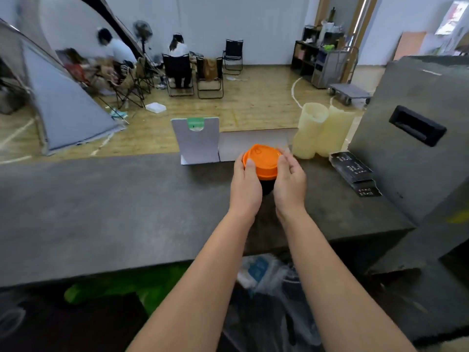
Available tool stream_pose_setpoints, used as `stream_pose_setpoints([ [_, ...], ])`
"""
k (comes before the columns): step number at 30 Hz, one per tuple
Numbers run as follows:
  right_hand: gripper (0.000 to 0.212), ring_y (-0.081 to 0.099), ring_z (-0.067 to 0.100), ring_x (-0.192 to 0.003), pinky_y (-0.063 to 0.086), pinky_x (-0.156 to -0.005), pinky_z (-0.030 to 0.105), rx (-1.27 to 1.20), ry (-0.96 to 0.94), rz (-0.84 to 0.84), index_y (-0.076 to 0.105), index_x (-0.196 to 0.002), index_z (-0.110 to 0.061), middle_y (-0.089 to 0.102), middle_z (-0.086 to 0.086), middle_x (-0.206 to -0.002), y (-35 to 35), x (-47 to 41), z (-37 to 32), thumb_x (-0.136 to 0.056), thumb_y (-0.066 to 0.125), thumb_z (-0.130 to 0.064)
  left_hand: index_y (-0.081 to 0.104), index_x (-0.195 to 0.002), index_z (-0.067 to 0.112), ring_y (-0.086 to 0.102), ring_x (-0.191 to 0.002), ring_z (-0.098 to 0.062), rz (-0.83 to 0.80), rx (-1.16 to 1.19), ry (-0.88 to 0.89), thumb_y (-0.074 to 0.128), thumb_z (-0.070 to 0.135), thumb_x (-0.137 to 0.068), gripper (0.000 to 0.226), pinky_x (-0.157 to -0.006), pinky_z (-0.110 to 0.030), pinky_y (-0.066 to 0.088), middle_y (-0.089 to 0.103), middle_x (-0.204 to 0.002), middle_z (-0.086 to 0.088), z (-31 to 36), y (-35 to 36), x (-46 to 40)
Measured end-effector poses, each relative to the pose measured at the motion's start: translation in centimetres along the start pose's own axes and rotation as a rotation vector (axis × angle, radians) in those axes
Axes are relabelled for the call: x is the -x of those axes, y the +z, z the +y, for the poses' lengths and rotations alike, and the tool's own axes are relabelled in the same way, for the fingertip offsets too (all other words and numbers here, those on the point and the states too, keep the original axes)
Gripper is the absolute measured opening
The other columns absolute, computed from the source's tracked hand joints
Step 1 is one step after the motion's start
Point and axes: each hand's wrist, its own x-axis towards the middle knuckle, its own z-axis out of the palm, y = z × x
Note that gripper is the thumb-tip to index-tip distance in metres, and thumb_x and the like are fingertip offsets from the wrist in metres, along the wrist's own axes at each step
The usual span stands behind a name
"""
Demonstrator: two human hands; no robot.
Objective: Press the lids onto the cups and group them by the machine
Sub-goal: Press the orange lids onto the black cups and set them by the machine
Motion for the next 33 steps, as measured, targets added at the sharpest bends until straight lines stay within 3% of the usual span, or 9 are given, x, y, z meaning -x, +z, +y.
stream_pose_setpoints([
  [5, 0.02, 0.061, 0.015, -0.108, 0.051, -0.098, 0.042, -0.075, 0.024, -0.185, 0.062, -0.103, -0.038, 0.064, -0.012, -0.11, 6.0, 7.5, -0.4, -0.101, 0.046, -0.026, 0.035, -0.148, 0.029, 0.049, -0.12, -0.016, 0.191, 0.002, 0.011, 0.031, 0.04, -0.106, 0.043, -0.104, -0.033, 0.042, 0.048, -0.132, 0.005, 0.2, -8.9, 4.8],
  [11, 0.027, 0.062, 0.013, -0.107, 0.052, -0.091, 0.027, -0.189, 0.037, -0.431, 0.062, -0.116, -0.021, 0.065, 0.004, -0.118, 10.5, 15.0, -0.8, -0.105, 0.037, -0.021, 0.043, -0.14, 0.031, 0.05, -0.124, -0.022, 0.424, -0.015, 0.057, 0.028, 0.042, -0.106, 0.039, -0.108, -0.043, 0.042, 0.05, -0.137, -0.002, 1.6, -18.0, 8.3],
  [15, 0.02, 0.065, 0.017, -0.104, 0.055, -0.088, 0.032, -0.169, -0.005, -0.52, 0.065, -0.107, -0.021, 0.069, 0.001, -0.108, 13.1, 17.5, -1.1, -0.103, 0.045, -0.02, 0.052, -0.127, 0.025, 0.058, -0.106, -0.021, 0.501, 0.096, 0.074, 0.032, 0.04, -0.105, 0.032, -0.083, -0.033, 0.051, 0.058, -0.122, -0.005, 3.3, -22.0, 9.4],
  [17, 0.022, 0.067, 0.016, -0.098, 0.056, -0.084, 0.03, -0.168, -0.009, -0.522, 0.069, -0.104, -0.017, 0.072, 0.0, -0.101, 14.5, 18.2, -1.2, -0.102, 0.047, -0.023, 0.053, -0.125, 0.023, 0.059, -0.1, -0.017, 0.528, 0.146, 0.069, 0.036, 0.04, -0.105, 0.031, -0.073, -0.028, 0.047, 0.06, -0.116, -0.004, 3.6, -23.8, 9.5],
  [21, 0.017, 0.067, 0.014, -0.084, 0.055, -0.071, 0.025, -0.168, 0.001, -0.424, 0.067, -0.1, -0.015, 0.071, 0.001, -0.088, 18.6, 19.1, -1.2, -0.099, 0.053, -0.025, 0.055, -0.119, 0.029, 0.059, -0.103, -0.019, 0.519, 0.158, 0.035, 0.047, 0.041, -0.101, 0.023, -0.076, -0.03, 0.049, 0.06, -0.115, 0.0, 3.6, -27.7, 8.7],
  [23, 0.016, 0.065, 0.016, -0.086, 0.051, -0.067, 0.022, -0.154, 0.018, -0.345, 0.065, -0.1, -0.016, 0.069, 0.0, -0.09, 21.4, 19.6, -0.7, -0.1, 0.051, -0.024, 0.056, -0.114, 0.032, 0.059, -0.102, -0.019, 0.492, 0.172, 0.015, 0.051, 0.037, -0.099, 0.016, -0.074, -0.029, 0.049, 0.06, -0.115, 0.001, 3.5, -29.7, 7.8],
  [28, 0.026, 0.06, 0.011, -0.087, 0.047, -0.057, 0.01, -0.221, 0.119, -0.317, 0.061, -0.113, -0.012, 0.063, -0.004, -0.099, 28.0, 21.3, 0.2, -0.104, 0.036, -0.018, 0.053, -0.116, 0.031, 0.059, -0.102, -0.021, 0.389, 0.223, -0.052, 0.055, 0.027, -0.097, 0.019, -0.087, -0.038, 0.054, 0.057, -0.114, 0.003, 2.2, -34.6, 4.5],
  [30, 0.03, 0.061, 0.009, -0.086, 0.047, -0.058, 0.008, -0.239, 0.119, -0.313, 0.061, -0.114, -0.008, 0.063, -0.003, -0.098, 30.4, 21.7, 0.7, -0.104, 0.034, -0.014, 0.049, -0.117, 0.033, 0.058, -0.103, -0.02, 0.461, 0.187, -0.046, 0.057, 0.027, -0.096, 0.024, -0.094, -0.042, 0.053, 0.055, -0.111, 0.008, 1.1, -36.6, 2.6],
  [33, 0.03, 0.063, 0.013, -0.087, 0.051, -0.064, 0.014, -0.204, 0.126, -0.225, 0.064, -0.108, -0.011, 0.065, 0.002, -0.1, 33.9, 22.3, 2.2, -0.103, 0.034, -0.011, 0.057, -0.095, 0.031, 0.062, -0.101, -0.021, 0.632, 0.095, -0.015, 0.059, 0.027, -0.093, 0.004, -0.092, -0.041, 0.053, 0.061, -0.098, 0.011, -0.1, -39.5, 0.5],
])
